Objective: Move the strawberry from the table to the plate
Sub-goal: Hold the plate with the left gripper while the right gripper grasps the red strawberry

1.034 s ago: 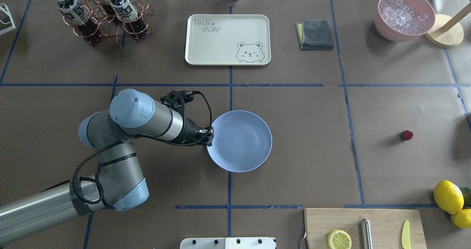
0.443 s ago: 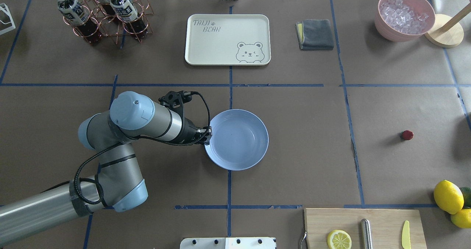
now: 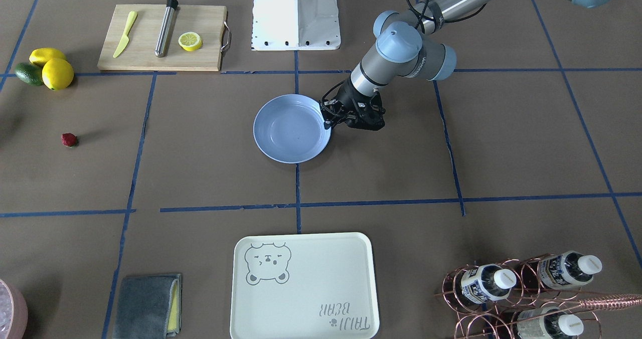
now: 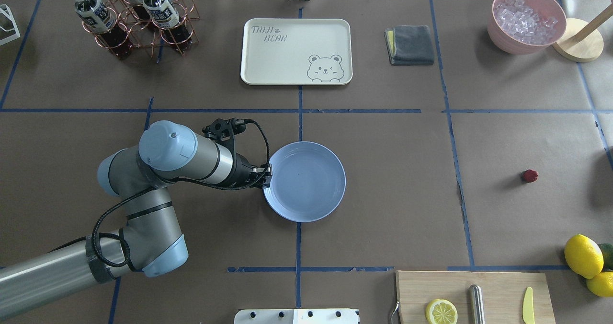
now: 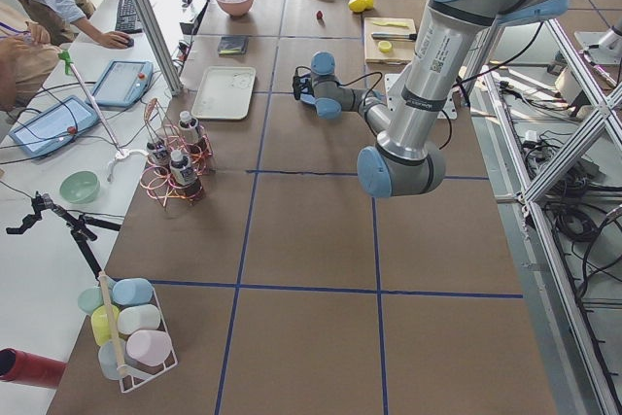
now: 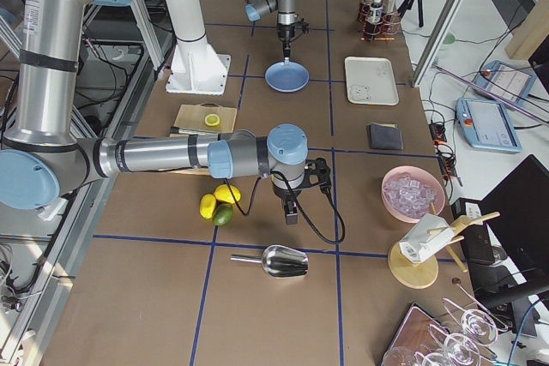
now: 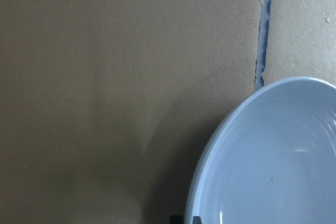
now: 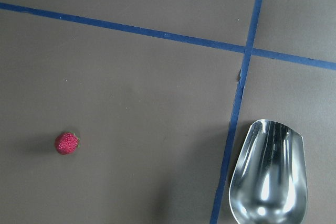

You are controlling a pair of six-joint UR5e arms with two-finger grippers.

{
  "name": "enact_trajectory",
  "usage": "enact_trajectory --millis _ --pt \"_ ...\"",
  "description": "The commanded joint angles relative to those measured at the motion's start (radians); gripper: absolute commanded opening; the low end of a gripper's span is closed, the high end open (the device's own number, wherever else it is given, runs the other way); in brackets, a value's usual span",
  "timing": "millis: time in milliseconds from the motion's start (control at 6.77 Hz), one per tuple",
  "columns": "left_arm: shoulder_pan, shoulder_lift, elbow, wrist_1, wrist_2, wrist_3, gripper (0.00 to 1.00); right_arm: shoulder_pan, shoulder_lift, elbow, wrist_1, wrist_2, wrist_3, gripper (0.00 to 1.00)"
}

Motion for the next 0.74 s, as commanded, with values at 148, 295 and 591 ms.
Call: enact_trajectory --millis 148,295,591 --pt "-0.007 0.067 -0.096 0.001 0.009 -0.008 0.8 -0.094 -0.002 -0.015 0.063 -0.002 0.149 1.0" --pt "-0.009 0.067 -0.101 0.004 0.009 -0.01 0.83 -0.157 -0.002 -0.033 0.152 -0.003 0.238 1.0" --pt "-0.01 0.067 -0.104 0.004 0.009 -0.01 0.83 -0.335 -0.001 -0.082 0.378 -0.089 0.51 1.0"
